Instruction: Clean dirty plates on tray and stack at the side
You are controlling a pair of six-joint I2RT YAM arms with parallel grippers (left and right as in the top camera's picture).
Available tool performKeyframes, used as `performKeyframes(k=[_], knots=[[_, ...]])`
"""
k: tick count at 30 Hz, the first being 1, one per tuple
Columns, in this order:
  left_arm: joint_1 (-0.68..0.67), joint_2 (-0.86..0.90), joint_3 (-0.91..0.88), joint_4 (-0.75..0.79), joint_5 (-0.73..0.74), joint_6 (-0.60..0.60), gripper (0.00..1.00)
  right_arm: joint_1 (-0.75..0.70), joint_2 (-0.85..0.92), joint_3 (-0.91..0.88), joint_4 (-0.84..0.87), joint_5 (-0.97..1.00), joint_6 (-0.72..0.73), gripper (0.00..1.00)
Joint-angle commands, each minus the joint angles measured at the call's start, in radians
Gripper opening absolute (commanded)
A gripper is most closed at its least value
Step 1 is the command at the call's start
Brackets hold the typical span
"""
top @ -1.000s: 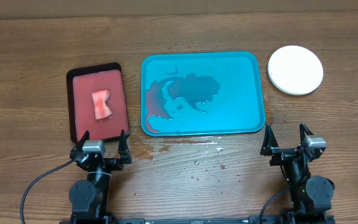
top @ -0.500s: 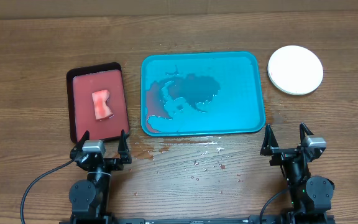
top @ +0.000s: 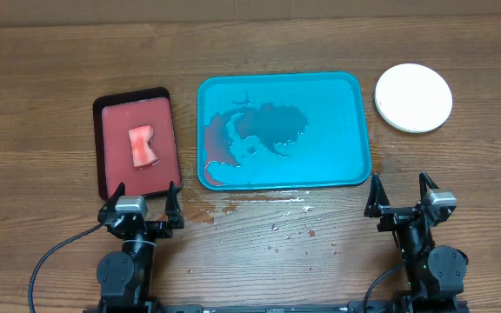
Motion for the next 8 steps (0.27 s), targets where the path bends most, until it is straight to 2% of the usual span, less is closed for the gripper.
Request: performKeyframes(k=[1,8], knots=[[0.011,-0.012,-0.004,-0.001,-0.016,0.005,1.0,-0.003,-0.01,-0.01,0.006,0.006,-0.004,1.0],[0.011,-0.012,-0.004,-0.001,-0.016,0.005,1.0,-0.003,-0.01,-0.01,0.006,0.006,-0.004,1.0]])
